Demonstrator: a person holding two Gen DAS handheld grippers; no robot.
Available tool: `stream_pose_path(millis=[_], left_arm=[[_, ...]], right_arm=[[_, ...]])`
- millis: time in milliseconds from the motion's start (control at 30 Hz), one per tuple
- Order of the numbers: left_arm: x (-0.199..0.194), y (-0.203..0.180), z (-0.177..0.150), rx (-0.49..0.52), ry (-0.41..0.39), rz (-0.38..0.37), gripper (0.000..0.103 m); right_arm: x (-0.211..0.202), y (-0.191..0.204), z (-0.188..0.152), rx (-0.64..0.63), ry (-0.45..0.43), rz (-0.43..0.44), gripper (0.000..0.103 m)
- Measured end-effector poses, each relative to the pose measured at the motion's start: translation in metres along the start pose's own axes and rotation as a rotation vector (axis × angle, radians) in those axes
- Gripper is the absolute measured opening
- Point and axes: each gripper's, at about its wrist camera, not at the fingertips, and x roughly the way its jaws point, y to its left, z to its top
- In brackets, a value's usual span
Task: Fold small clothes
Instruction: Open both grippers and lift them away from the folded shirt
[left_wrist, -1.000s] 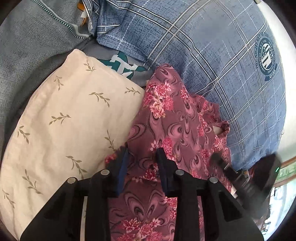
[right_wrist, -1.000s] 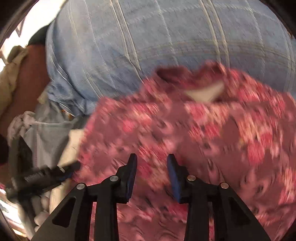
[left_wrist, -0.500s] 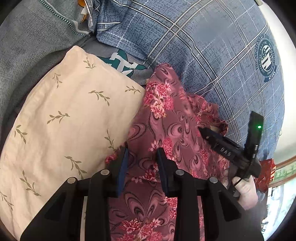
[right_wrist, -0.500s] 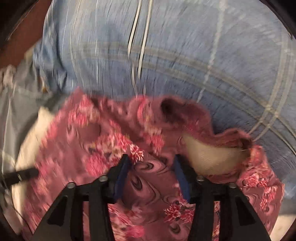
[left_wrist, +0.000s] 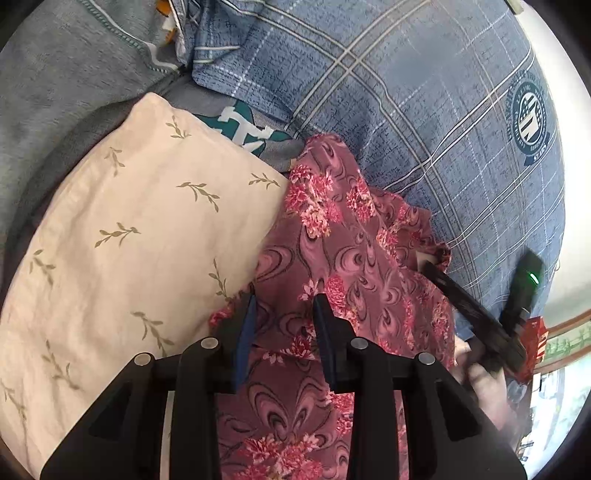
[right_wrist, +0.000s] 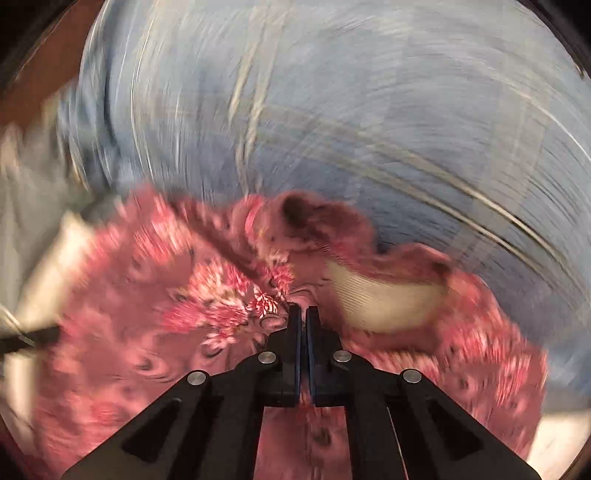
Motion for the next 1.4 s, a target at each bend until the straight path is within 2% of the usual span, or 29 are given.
stream_pose_path(millis=[33, 67, 100, 167, 233, 267, 300, 333, 367, 400, 433, 500, 567, 600, 633, 700, 733, 767, 867, 967, 1033, 1133, 1200, 1300, 1400], left_arm=[[-0.004, -0.002, -0.002, 0.008, -0.012, -0.002, 0.032], [-0.007, -0.005, -0.003, 0.024, -0.024, -0.002, 0.039], [-0.008, -0.008, -0.004, 0.037, -0.032, 0.001, 0.045], [-0.008, -0.016, -0.009, 0.076, -0.041, 0.028, 0.047], [-0.001, -0.022, -0.011, 0.121, -0.029, 0.076, 0.047], [0.005, -0.026, -0.013, 0.156, -0.016, 0.103, 0.047], [0.007, -0.03, -0.015, 0.186, -0.023, 0.124, 0.047], [0.005, -0.033, -0.017, 0.198, -0.034, 0.135, 0.047], [0.0, -0.036, -0.019, 0.204, -0.046, 0.13, 0.047], [-0.003, -0.037, -0.02, 0.209, -0.054, 0.12, 0.047], [-0.006, -0.039, -0.021, 0.219, -0.065, 0.117, 0.048], [-0.006, -0.044, -0.025, 0.247, -0.067, 0.124, 0.061], [0.004, -0.047, -0.03, 0.267, -0.033, 0.14, 0.066], [0.013, -0.048, -0.033, 0.278, 0.0, 0.157, 0.069], [0.018, -0.049, -0.035, 0.293, 0.011, 0.167, 0.071], [0.018, -0.056, -0.038, 0.336, -0.006, 0.187, 0.076], [0.018, -0.057, -0.039, 0.341, -0.002, 0.184, 0.078], [0.019, -0.056, -0.039, 0.343, -0.002, 0.169, 0.082], [0.021, -0.057, -0.042, 0.369, -0.006, 0.161, 0.086], [0.027, -0.064, -0.051, 0.423, -0.002, 0.197, 0.087], [0.017, -0.063, -0.057, 0.414, 0.019, 0.22, 0.087], [-0.011, -0.052, -0.075, 0.381, 0.064, 0.166, 0.087], [-0.029, -0.041, -0.086, 0.376, 0.081, 0.158, 0.087], [-0.062, -0.023, -0.103, 0.367, 0.106, 0.158, 0.087], [-0.093, -0.005, -0.12, 0.371, 0.142, 0.146, 0.087]], right_arm=[[-0.016, -0.016, -0.006, 0.086, -0.032, 0.049, 0.008], [-0.033, -0.038, -0.018, 0.195, -0.066, 0.108, 0.014], [-0.044, -0.053, -0.029, 0.264, -0.087, 0.132, 0.018], [-0.058, -0.08, -0.056, 0.354, -0.11, 0.147, 0.024], [-0.053, -0.089, -0.08, 0.367, -0.051, 0.089, 0.026], [-0.047, -0.095, -0.093, 0.367, 0.014, 0.051, 0.011], [-0.054, -0.099, -0.1, 0.376, -0.007, 0.073, 0.008], [-0.072, -0.104, -0.106, 0.416, -0.056, 0.082, 0.011], [-0.085, -0.106, -0.111, 0.447, -0.09, 0.075, 0.02], [-0.095, -0.107, -0.118, 0.467, -0.128, 0.074, 0.022], [-0.11, -0.106, -0.128, 0.468, -0.158, 0.068, 0.025], [-0.124, -0.105, -0.151, 0.45, -0.154, 0.009, 0.035], [-0.115, -0.098, -0.174, 0.439, -0.08, -0.054, 0.05], [-0.114, -0.1, -0.182, 0.435, -0.088, -0.056, 0.051], [-0.122, -0.096, -0.191, 0.41, -0.179, -0.067, 0.05], [-0.121, -0.095, -0.195, 0.402, -0.181, -0.092, 0.052], [-0.12, -0.096, -0.197, 0.393, -0.176, -0.103, 0.056], [-0.119, -0.094, -0.193, 0.376, -0.164, -0.093, 0.067], [-0.103, -0.075, -0.186, 0.284, -0.11, -0.109, 0.087], [-0.092, -0.057, -0.181, 0.229, -0.042, -0.173, 0.093], [-0.091, -0.046, -0.186, 0.243, -0.008, -0.197, 0.096], [-0.097, -0.029, -0.205, 0.222, 0.03, -0.212, 0.103], [-0.109, -0.011, -0.232, 0.164, 0.034, -0.26, 0.103], [-0.127, 0.002, -0.263, 0.142, 0.015, -0.235, 0.103], [-0.146, 0.002, -0.286, 0.158, 0.042, -0.197, 0.102]])
